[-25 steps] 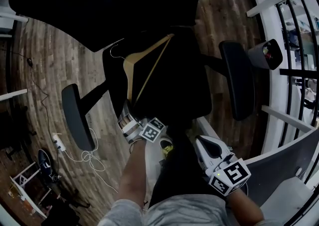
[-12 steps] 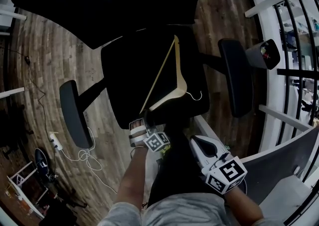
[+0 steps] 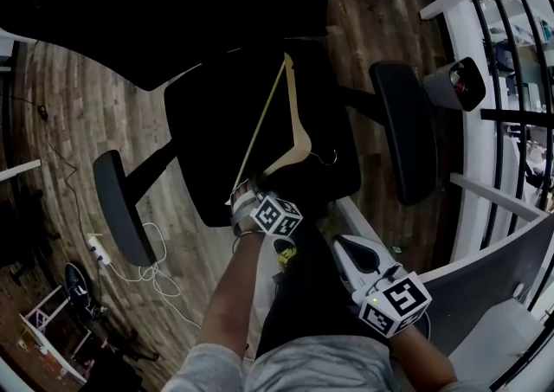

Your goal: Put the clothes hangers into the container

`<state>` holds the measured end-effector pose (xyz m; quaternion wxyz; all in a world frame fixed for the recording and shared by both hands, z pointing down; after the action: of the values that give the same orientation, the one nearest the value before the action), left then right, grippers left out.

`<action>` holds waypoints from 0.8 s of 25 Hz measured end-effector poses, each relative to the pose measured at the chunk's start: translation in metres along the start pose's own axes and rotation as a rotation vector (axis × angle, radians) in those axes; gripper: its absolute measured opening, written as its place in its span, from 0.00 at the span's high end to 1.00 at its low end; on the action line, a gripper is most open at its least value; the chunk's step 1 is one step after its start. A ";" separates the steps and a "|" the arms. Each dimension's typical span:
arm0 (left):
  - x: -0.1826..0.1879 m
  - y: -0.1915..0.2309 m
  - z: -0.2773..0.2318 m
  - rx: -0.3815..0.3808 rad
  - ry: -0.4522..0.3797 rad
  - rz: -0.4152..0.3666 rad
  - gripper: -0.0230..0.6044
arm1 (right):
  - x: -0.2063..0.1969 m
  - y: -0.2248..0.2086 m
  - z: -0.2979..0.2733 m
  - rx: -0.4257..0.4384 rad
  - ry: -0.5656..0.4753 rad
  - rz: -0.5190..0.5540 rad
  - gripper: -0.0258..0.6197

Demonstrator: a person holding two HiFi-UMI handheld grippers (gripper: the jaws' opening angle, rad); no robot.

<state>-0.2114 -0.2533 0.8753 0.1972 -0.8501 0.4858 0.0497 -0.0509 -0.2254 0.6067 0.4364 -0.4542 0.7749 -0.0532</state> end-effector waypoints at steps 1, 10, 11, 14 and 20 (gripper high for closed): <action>-0.001 0.000 -0.003 -0.050 0.025 0.018 0.65 | 0.000 -0.002 0.000 -0.002 -0.001 -0.008 0.96; 0.010 0.006 0.002 -0.313 0.107 0.137 0.80 | 0.004 -0.002 0.001 0.010 -0.018 -0.018 0.96; 0.008 0.009 0.009 -0.291 0.072 0.151 0.82 | 0.006 0.002 0.002 0.015 -0.029 -0.019 0.96; 0.005 0.023 0.036 -0.245 -0.015 0.268 0.83 | 0.012 0.006 0.011 0.016 -0.061 -0.028 0.96; 0.004 0.063 0.104 -0.182 -0.123 0.433 0.83 | 0.020 0.001 0.027 -0.019 -0.106 -0.064 0.96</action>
<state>-0.2510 -0.2451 0.7605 0.1339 -0.7357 0.6374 0.1860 -0.0360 -0.2311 0.5774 0.4707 -0.4850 0.7362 -0.0355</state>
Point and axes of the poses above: the fingertips, and each gripper's own axes: z backward along the fingers, y to its left, x out of its top, the point moved 3 cm from there along z, backward along the fingers, and after that the axes turned 7 degrees about z, right-handed, at the moved point
